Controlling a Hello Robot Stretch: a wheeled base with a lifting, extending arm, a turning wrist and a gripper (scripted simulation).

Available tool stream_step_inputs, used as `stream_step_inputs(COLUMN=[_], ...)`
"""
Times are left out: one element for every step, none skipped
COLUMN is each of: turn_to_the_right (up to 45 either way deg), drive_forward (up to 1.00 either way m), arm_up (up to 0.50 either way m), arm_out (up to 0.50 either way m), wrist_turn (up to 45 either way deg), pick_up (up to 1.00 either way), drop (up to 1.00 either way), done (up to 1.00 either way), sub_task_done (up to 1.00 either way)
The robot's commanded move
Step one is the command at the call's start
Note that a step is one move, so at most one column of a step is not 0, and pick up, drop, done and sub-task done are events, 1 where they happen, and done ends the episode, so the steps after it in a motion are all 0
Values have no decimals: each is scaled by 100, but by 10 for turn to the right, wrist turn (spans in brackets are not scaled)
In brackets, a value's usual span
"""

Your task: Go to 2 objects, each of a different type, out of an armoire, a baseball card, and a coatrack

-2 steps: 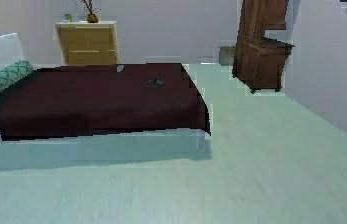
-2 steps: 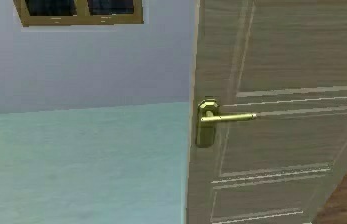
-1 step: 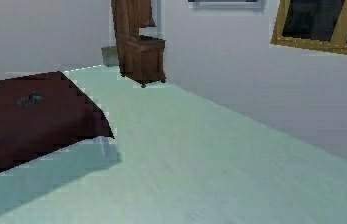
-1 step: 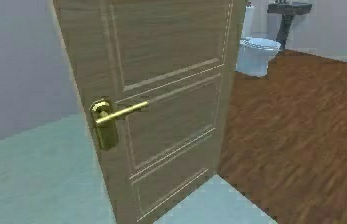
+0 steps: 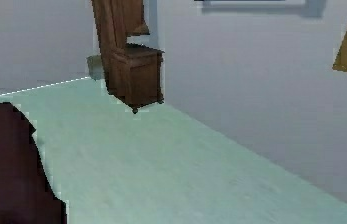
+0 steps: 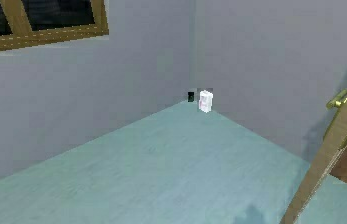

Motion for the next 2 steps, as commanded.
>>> stream_step_inputs(turn_to_the_right=[120,0], drive_forward=[0,15], arm_up=[0,0], arm_out=[0,0], wrist_turn=[0,0], pick_up=[0,0], drop=[0,0], done=[0,0], sub_task_done=[0,0])
